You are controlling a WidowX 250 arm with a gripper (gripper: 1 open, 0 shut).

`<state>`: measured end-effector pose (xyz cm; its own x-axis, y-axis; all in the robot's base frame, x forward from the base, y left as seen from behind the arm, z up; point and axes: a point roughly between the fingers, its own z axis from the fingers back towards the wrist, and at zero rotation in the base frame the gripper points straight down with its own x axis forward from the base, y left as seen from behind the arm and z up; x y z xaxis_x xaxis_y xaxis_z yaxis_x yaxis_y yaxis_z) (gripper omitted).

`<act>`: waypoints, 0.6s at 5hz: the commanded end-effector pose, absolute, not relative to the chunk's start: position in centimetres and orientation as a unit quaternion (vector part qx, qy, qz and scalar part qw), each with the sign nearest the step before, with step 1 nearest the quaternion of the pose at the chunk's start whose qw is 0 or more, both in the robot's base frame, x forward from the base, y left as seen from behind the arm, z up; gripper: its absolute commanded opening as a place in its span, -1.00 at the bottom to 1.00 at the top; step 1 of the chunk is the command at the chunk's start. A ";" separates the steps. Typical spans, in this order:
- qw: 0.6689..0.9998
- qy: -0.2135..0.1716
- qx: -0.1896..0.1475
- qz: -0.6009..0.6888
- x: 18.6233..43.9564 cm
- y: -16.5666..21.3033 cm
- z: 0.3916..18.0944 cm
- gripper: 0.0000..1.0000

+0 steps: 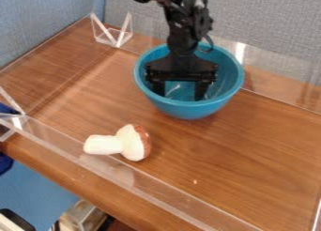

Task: Remove the mushroom from inside the blue bowl and put it on the table

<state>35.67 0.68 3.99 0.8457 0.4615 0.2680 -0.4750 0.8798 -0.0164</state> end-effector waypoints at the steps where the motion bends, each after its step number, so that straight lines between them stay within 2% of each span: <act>1: 0.958 -0.161 0.017 0.239 37.9 0.0 6.8 1.00; 2: 0.959 -0.162 0.016 0.233 39.1 -0.5 7.4 1.00; 3: 0.958 -0.163 0.016 0.237 39.8 -0.6 6.9 1.00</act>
<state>38.76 -0.28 4.84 0.8488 0.4570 0.2657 -0.4701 0.8825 -0.0163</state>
